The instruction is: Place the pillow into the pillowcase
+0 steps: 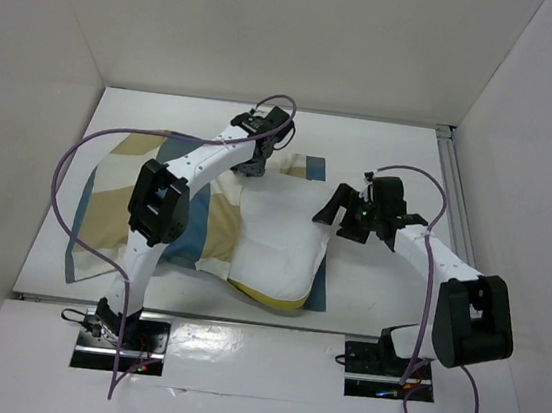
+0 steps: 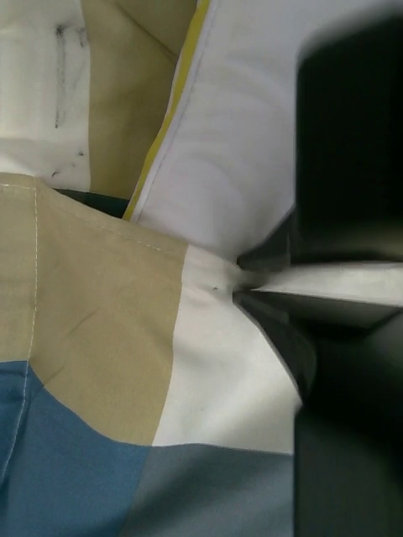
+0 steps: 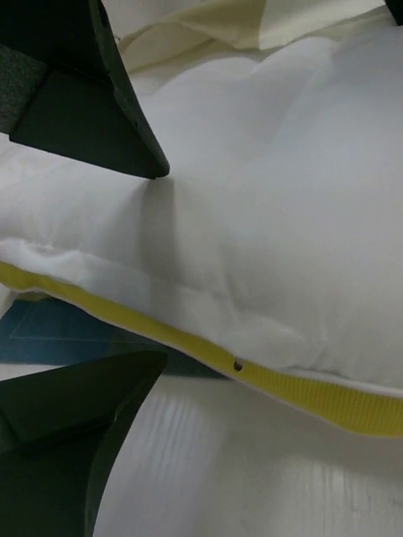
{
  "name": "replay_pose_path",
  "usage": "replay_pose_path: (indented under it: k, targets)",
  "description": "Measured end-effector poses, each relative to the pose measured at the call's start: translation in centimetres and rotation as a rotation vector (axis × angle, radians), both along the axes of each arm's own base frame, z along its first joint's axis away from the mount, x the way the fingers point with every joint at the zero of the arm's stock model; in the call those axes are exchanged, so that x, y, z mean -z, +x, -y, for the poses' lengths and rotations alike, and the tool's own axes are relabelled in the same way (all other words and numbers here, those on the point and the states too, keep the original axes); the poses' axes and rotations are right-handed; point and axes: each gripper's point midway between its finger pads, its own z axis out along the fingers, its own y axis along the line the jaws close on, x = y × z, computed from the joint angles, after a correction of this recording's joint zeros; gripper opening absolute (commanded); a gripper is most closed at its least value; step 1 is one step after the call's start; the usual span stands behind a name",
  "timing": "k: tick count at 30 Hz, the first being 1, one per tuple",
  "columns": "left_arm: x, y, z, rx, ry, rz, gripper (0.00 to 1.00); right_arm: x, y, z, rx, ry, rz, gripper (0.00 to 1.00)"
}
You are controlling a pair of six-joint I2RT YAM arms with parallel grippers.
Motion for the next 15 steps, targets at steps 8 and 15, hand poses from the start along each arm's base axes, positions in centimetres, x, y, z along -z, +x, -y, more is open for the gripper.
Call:
replay_pose_path:
  k: [8,15]
  targets:
    - [0.2,0.8,2.3,0.128,-0.042,-0.04,0.0,1.3,1.4,-2.1,-0.074,0.022,0.021,0.0]
    - [-3.6,-1.3,8.9,0.346,-0.157,-0.019,0.0,-3.7,3.6,-4.0,-0.131,0.011,0.158,0.0]
